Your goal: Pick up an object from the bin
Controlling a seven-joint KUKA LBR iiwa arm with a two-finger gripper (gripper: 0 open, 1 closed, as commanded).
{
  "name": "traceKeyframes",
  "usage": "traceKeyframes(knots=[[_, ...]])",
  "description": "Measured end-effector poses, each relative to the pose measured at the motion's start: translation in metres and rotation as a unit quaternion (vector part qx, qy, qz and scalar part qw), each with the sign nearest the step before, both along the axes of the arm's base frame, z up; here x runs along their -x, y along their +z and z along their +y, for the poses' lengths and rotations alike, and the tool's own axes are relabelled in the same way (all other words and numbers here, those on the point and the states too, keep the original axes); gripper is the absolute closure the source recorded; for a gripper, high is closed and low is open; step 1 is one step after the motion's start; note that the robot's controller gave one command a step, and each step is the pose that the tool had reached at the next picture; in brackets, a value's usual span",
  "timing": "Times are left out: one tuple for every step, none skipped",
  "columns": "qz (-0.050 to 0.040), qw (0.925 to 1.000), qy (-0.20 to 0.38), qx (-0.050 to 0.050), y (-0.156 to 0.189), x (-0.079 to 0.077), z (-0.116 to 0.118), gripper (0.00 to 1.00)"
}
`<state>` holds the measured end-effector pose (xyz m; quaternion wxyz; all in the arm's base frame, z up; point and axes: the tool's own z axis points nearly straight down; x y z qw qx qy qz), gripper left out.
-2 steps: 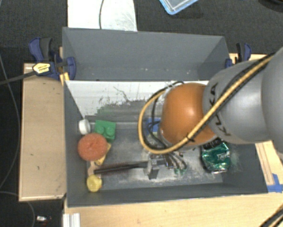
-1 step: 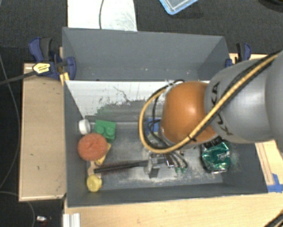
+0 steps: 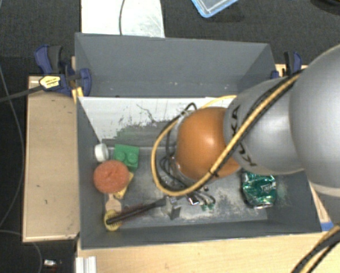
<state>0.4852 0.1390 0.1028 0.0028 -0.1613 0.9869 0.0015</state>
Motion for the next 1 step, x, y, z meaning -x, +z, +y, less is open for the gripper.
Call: traceKeyframes(knots=[[0.0008, 1.0000, 0.008, 0.000, -0.0198, 0.0014, -0.0046, 1.00]])
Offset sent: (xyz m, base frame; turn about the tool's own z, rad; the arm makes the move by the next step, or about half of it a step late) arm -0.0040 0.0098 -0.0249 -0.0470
